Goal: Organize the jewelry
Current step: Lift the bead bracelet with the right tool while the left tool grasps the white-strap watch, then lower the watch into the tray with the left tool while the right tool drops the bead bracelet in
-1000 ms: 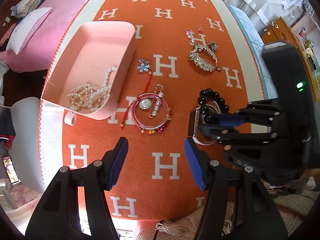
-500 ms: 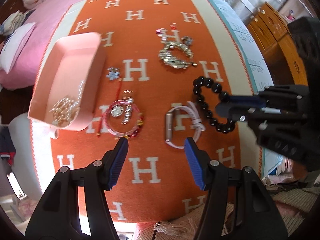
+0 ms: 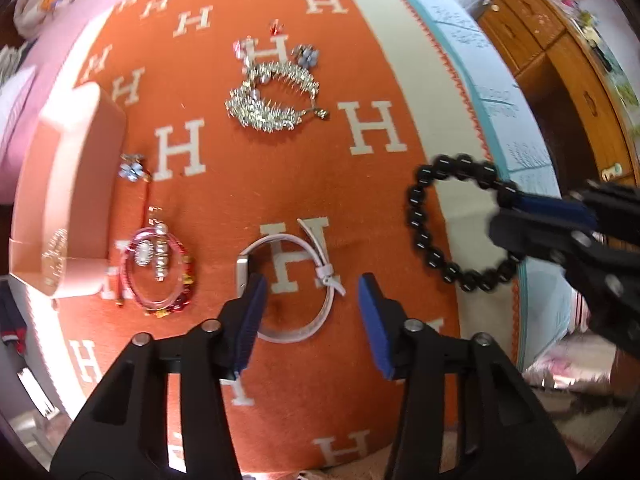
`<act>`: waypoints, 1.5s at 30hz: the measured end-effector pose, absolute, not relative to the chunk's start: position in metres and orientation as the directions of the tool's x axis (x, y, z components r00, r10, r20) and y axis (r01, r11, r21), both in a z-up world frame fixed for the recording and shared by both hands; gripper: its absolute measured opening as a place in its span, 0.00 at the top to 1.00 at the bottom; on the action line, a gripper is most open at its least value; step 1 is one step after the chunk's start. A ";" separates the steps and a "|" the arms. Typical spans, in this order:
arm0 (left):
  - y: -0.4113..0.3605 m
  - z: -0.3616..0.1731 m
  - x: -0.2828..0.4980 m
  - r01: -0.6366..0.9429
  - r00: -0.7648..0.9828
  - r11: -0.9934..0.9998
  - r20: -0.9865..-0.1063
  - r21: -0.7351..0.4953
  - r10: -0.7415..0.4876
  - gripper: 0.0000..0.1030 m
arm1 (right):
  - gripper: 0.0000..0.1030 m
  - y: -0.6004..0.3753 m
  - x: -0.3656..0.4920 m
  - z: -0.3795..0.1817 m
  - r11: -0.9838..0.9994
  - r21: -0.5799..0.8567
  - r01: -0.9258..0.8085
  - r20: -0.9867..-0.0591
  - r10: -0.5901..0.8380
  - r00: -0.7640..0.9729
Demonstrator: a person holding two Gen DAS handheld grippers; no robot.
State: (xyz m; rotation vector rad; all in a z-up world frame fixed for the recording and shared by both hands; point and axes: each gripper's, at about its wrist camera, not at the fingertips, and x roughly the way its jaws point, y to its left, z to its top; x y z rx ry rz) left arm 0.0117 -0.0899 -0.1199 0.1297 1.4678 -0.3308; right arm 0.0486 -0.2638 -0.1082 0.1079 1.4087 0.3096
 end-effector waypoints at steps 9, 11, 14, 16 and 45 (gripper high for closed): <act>-0.097 -0.142 0.018 0.227 0.053 0.970 -0.994 -0.082 -0.096 0.94 | 0.86 -0.275 0.041 -0.100 0.956 0.245 -0.160 -0.953 0.268 0.143; -0.097 -0.140 0.017 0.216 0.061 0.974 -0.994 -0.073 -0.088 0.94 | 0.86 -0.277 0.039 -0.097 0.954 0.248 -0.166 -0.951 0.272 0.147; -0.089 -0.132 0.010 0.206 0.082 0.977 -0.993 -0.063 -0.081 0.94 | 0.86 -0.276 0.038 -0.095 0.951 0.253 -0.175 -0.948 0.280 0.149; -0.086 -0.123 0.004 0.203 0.095 0.977 -0.992 -0.061 -0.082 0.94 | 0.86 -0.274 0.037 -0.093 0.948 0.261 -0.180 -0.946 0.289 0.150; 0.077 -0.002 0.006 0.146 0.359 0.989 -0.931 -0.006 -0.059 0.94 | 0.86 -0.140 0.074 -0.053 0.931 0.244 -0.271 -0.939 0.296 0.174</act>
